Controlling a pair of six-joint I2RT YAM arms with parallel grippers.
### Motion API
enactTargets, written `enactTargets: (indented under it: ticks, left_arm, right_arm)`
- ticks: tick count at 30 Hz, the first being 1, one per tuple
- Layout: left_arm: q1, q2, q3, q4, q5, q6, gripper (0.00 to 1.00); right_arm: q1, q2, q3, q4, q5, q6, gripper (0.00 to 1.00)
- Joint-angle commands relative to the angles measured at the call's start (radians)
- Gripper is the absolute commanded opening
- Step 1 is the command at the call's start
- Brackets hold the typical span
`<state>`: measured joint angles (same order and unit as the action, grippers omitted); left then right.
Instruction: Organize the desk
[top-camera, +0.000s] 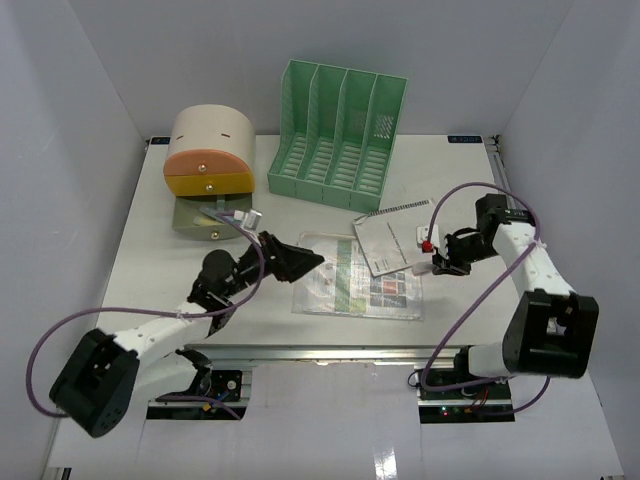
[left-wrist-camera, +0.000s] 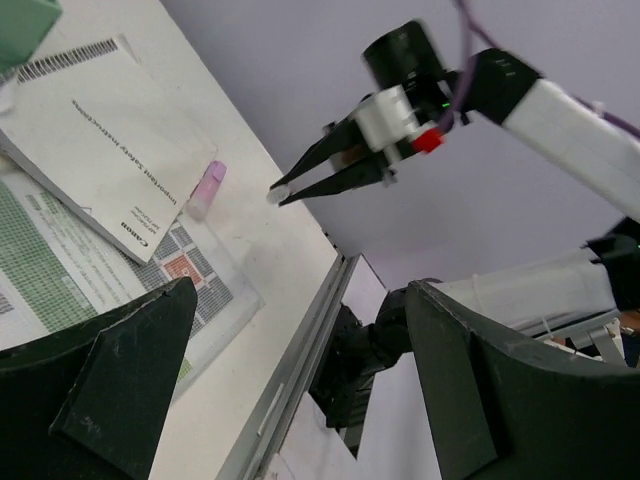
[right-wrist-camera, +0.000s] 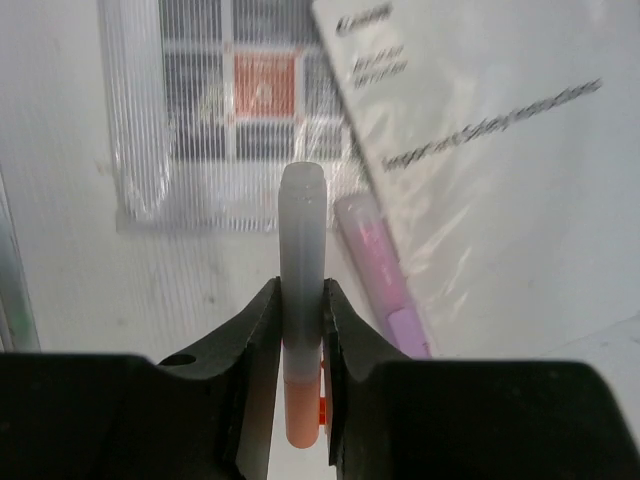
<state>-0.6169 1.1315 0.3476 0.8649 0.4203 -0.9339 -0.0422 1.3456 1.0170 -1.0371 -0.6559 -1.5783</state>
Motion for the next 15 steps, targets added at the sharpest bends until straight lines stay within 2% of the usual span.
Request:
enactTargets:
  ticks: [1, 3, 6, 9, 15]
  left_arm:
    - [-0.132, 0.185, 0.087, 0.232, -0.247, -0.018, 0.96]
    - [-0.165, 0.274, 0.148, 0.248, -0.28, -0.012, 0.97]
    - [-0.2, 0.34, 0.226, 0.254, -0.31, 0.017, 0.97]
    - [-0.218, 0.377, 0.258, 0.276, -0.317, 0.038, 0.96]
    - [-0.221, 0.428, 0.253, 0.378, -0.237, 0.057, 0.81]
  right_arm:
    - [0.157, -0.079, 0.05, 0.188, -0.297, 0.618, 0.08]
    - [0.246, -0.092, 0.043, 0.313, -0.304, 0.879, 0.08]
    - [0.3, -0.065, 0.059, 0.415, -0.374, 1.043, 0.08]
    - [0.317, -0.021, 0.088, 0.437, -0.44, 1.109, 0.08]
    - [0.322, 0.021, 0.101, 0.458, -0.549, 1.15, 0.08]
